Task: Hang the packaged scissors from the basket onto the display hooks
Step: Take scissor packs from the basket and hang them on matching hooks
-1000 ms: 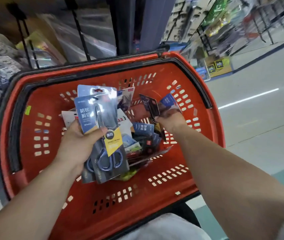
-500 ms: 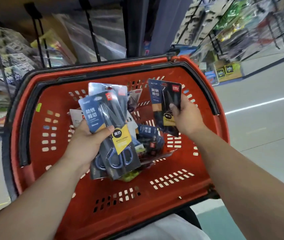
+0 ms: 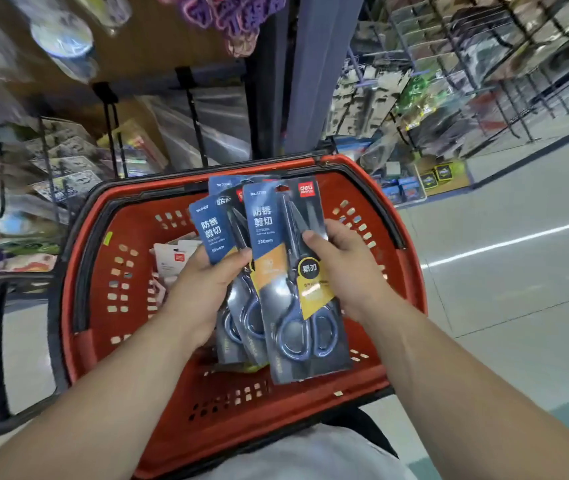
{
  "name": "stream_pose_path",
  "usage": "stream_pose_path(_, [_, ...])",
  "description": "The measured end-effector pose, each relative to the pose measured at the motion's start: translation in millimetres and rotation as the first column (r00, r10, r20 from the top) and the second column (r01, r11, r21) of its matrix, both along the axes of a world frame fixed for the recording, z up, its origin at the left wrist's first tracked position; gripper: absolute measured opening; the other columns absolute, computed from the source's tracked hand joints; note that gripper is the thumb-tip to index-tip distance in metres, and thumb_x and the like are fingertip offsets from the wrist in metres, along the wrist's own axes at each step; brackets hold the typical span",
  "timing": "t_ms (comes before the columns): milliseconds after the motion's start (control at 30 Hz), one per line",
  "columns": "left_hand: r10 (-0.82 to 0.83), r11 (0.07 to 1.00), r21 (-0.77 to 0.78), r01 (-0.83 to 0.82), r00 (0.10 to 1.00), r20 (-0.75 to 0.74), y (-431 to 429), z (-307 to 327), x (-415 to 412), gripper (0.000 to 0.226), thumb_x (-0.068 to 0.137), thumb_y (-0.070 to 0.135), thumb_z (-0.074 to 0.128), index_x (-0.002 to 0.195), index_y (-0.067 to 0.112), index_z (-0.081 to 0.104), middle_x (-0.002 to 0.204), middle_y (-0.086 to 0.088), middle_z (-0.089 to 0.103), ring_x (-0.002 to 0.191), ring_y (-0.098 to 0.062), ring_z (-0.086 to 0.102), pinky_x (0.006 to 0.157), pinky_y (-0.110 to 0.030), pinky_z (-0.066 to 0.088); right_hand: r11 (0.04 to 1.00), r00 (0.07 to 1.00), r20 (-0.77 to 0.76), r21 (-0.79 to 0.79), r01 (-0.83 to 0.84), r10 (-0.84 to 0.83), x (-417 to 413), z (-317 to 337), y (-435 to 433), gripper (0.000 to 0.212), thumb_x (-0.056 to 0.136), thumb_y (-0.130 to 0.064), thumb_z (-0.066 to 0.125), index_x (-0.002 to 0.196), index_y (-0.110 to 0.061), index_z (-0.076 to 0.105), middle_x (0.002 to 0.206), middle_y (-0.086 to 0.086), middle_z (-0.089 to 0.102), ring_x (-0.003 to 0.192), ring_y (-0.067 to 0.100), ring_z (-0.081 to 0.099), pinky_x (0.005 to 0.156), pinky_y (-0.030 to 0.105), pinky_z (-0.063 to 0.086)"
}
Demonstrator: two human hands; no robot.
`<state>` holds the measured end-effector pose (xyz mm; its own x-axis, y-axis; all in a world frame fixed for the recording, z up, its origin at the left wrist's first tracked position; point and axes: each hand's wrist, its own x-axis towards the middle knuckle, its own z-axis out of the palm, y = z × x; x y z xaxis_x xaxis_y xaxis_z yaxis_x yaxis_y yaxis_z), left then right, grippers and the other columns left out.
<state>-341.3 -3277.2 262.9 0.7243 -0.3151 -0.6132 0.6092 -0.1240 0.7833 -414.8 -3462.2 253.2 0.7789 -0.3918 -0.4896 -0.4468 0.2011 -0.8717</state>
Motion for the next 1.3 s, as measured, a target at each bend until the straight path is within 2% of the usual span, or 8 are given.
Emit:
stream_pose_path(233, [0.117, 0.993, -0.003, -0.119, 0.982, -0.150, 4.5, -11.8, -10.6, 0.041, 0.089, 0.042, 0.077, 0.125, 0.022, 0.072, 0.115, -0.005, 0.080, 0.107, -0.026, 0.077, 0.095, -0.046, 0.060, 0.991, 0.998, -0.005, -0.116, -0.070, 0.070, 8.2, -12.8, 46.2, 0.010, 0.107, -0.027, 0.056, 0.110, -0.022, 0.062, 0.106, -0.001, 0.073, 0.100, 0.019, 0.069, 0.094, 0.045, 0.055])
stream_pose_path(367, [-0.023, 0.996, 0.084, 0.028, 0.998, -0.054, 19.3, -28.1, -12.9, 0.064, 0.071, -0.002, 0.089, 0.130, 0.012, 0.066, 0.114, -0.012, 0.080, 0.107, -0.033, 0.076, 0.095, -0.049, 0.060, 0.984, 0.989, -0.057, -0.110, -0.138, 0.133, 14.2, -27.4, 60.0, 0.013, 0.105, -0.028, 0.060, 0.100, -0.018, 0.054, 0.097, 0.001, 0.066, 0.090, 0.020, 0.061, 0.088, 0.042, 0.050])
stream_pose_path(500, [0.019, 0.991, 0.131, -0.011, 0.998, -0.064, 38.7, -42.1, -0.6, 0.061, 0.075, -0.004, 0.083, 0.132, 0.008, 0.065, 0.116, -0.013, 0.079, 0.107, -0.034, 0.076, 0.096, -0.051, 0.060, 0.975, 0.966, -0.230, 0.210, -0.070, 0.119, 8.8, -48.6, 14.1, 0.021, 0.106, -0.035, 0.058, 0.107, -0.014, 0.053, 0.107, 0.008, 0.070, 0.097, 0.023, 0.068, 0.088, 0.039, 0.057])
stream_pose_path(567, [0.066, 0.983, 0.175, -0.057, 0.997, -0.044, 49.0, -47.8, 4.9, 0.059, 0.077, -0.005, 0.084, 0.131, 0.008, 0.065, 0.110, -0.009, 0.081, 0.099, -0.028, 0.079, 0.080, -0.039, 0.064, 0.928, 0.837, -0.444, -0.030, -0.371, 0.320, -2.8, -69.9, -22.8, 0.029, 0.102, -0.032, 0.067, 0.118, -0.009, 0.064, 0.114, 0.007, 0.070, 0.104, 0.023, 0.067, 0.090, 0.032, 0.053])
stream_pose_path(667, [0.117, 0.970, 0.218, -0.109, 0.993, -0.023, 58.7, -52.4, 11.2, 0.053, 0.077, -0.005, 0.085, 0.126, 0.008, 0.067, 0.100, -0.004, 0.081, 0.088, -0.023, 0.080, 0.065, -0.030, 0.063, 0.529, 0.398, -0.705, -0.039, -0.848, 0.587, -17.9, -91.9, -47.7, 0.044, 0.089, -0.039, 0.080, 0.127, -0.021, 0.069, 0.131, -0.001, 0.064, 0.117, 0.019, 0.060, 0.095, 0.030, 0.048])
stream_pose_path(833, [0.136, 0.965, 0.229, -0.126, 0.990, -0.029, 65.9, -54.0, 9.8, 0.052, 0.078, -0.008, 0.083, 0.125, 0.008, 0.068, 0.103, -0.006, 0.082, 0.090, -0.024, 0.080, 0.069, -0.034, 0.064, 0.223, 0.082, -0.697, 0.115, -0.968, 0.712, -22.4, -113.4, -19.9, 0.056, 0.083, -0.031, 0.087, 0.135, -0.027, 0.067, 0.135, -0.002, 0.065, 0.115, 0.019, 0.062, 0.097, 0.027, 0.048])
stream_pose_path(1100, [0.178, 0.961, 0.227, -0.159, 0.982, -0.064, 72.9, -47.7, 8.6, 0.039, 0.079, -0.008, 0.081, 0.101, 0.022, 0.068, 0.085, 0.004, 0.082, 0.074, -0.015, 0.079, 0.057, -0.026, 0.061, 0.143, 0.039, -0.758, 0.071, -0.987, 0.651, -34.1, -148.5, -8.0, 0.033, 0.094, -0.011, 0.068, 0.126, -0.021, 0.071, 0.120, 0.006, 0.069, 0.105, 0.023, 0.065, 0.090, 0.034, 0.052])
stream_pose_path(1300, [0.152, 0.971, 0.195, -0.138, 0.987, -0.061, 69.4, -46.7, 7.8, 0.038, 0.081, -0.006, 0.080, 0.102, 0.023, 0.070, 0.091, 0.000, 0.082, 0.079, -0.019, 0.080, 0.062, -0.030, 0.064, 0.211, 0.164, -0.786, -0.043, -0.977, 0.597, -24.9, -144.7, -26.8, 0.021, 0.098, -0.036, 0.069, 0.105, -0.017, 0.074, 0.098, 0.003, 0.071, 0.093, 0.022, 0.067, 0.074, 0.030, 0.047])
